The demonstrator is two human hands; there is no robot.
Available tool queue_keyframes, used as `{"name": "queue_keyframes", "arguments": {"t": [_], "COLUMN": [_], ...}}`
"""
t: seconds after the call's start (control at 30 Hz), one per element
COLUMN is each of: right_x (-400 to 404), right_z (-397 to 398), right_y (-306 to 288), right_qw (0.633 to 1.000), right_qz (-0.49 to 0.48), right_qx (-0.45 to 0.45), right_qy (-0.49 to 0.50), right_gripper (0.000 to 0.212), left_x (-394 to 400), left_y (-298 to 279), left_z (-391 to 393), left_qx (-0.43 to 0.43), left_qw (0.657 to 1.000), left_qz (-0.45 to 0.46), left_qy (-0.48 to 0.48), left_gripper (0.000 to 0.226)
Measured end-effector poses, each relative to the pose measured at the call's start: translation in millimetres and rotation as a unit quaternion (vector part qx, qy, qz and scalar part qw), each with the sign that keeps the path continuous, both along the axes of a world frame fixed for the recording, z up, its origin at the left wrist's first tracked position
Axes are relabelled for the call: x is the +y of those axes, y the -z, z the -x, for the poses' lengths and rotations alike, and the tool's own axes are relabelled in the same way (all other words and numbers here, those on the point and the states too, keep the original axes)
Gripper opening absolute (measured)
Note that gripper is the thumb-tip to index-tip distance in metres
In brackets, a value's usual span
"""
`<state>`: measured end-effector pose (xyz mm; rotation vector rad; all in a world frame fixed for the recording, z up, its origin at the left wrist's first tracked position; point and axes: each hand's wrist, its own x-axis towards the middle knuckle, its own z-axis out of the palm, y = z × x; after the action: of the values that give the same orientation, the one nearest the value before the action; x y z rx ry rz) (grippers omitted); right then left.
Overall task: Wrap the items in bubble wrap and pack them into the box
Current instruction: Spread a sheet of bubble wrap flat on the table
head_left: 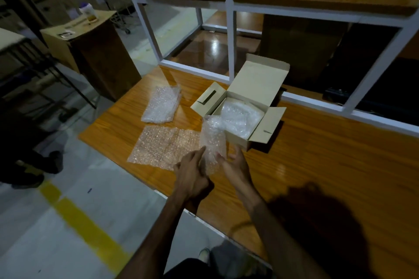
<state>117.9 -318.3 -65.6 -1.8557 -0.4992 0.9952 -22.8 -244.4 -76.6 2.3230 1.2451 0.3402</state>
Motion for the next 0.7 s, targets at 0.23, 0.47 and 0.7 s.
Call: {"name": "queue_keyframes", "arguments": {"t": [0.23, 0.47, 0.7], "right_x": [10, -9, -25], "right_z": [7, 41, 122], "right_y": [-18, -44, -48], "right_qw": [1.0, 0.829, 0.769], "right_qz": [-0.013, -0.278, -0.202], "right_qx": [0.001, 0.427, 0.531], "right_qy": [0.025, 0.232, 0.294], "right_gripper": [0.027, 0.044, 0.056], "left_x": [2, 24, 25], "left_y": [7, 9, 0], "left_z": [18, 48, 76], "left_qx": [-0.028, -0.136, -0.224], "left_qw": [0.997, 0.98, 0.964], "left_qz": [-0.046, -0.049, 0.013], "left_qy": [0.062, 0.134, 0.142], "left_gripper": [0.058, 0.038, 0.029]}}
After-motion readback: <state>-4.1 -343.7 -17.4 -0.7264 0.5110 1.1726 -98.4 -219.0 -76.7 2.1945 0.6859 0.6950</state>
